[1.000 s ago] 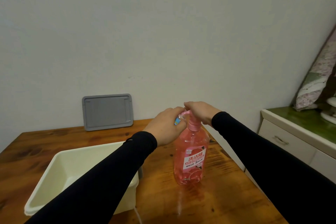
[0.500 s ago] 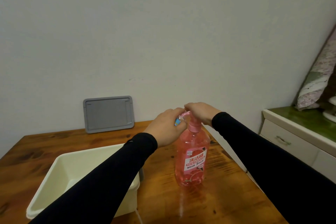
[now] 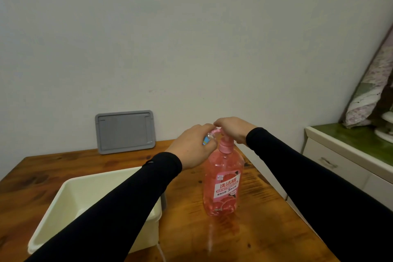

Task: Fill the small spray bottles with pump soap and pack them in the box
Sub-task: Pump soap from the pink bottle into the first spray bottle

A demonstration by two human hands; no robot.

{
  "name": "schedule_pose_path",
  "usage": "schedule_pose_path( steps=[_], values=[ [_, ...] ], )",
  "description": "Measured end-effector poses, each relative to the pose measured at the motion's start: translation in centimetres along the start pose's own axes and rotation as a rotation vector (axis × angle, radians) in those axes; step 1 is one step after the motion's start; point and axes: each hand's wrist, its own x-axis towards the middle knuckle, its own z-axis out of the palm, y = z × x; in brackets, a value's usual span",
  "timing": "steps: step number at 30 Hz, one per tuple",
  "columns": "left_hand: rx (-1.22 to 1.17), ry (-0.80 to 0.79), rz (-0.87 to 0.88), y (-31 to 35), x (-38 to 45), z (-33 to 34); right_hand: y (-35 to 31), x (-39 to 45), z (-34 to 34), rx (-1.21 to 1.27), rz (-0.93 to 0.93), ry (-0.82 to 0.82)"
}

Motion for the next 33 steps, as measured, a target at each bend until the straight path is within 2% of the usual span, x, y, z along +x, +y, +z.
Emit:
schedule_pose_path(
  steps=[8, 15, 23, 25, 29, 33],
  values=[
    [-0.017, 0.001, -0.031, -0.5, -0.7, 1.4, 1.0, 0.1, 1.6, -0.148, 0.002, -0.001],
    [-0.035, 0.011, -0.004, 0.0, -0.1, 0.1, 0.1, 0.1, 0.1, 0.075, 0.022, 0.006],
    [-0.024, 0.009, -0.017, -0.7, -0.7, 1.5, 1.2, 0.4, 1.8, -0.092, 0.034, 0.013],
    [-0.024, -0.004, -0.02, -0.5, -0.6, 1.3, 1.1, 0.2, 1.6, -0.042, 0.035, 0.012],
    [-0.024, 0.007, -0.009, -0.1, 0.1, 0.2, 0.1, 0.1, 0.4, 0.222, 0.064, 0.037],
    [-0.025, 0.014, -0.002, -0.2, -0.3, 0.3, 0.1, -0.3, 0.7, 0.208, 0.065, 0.03]
  ],
)
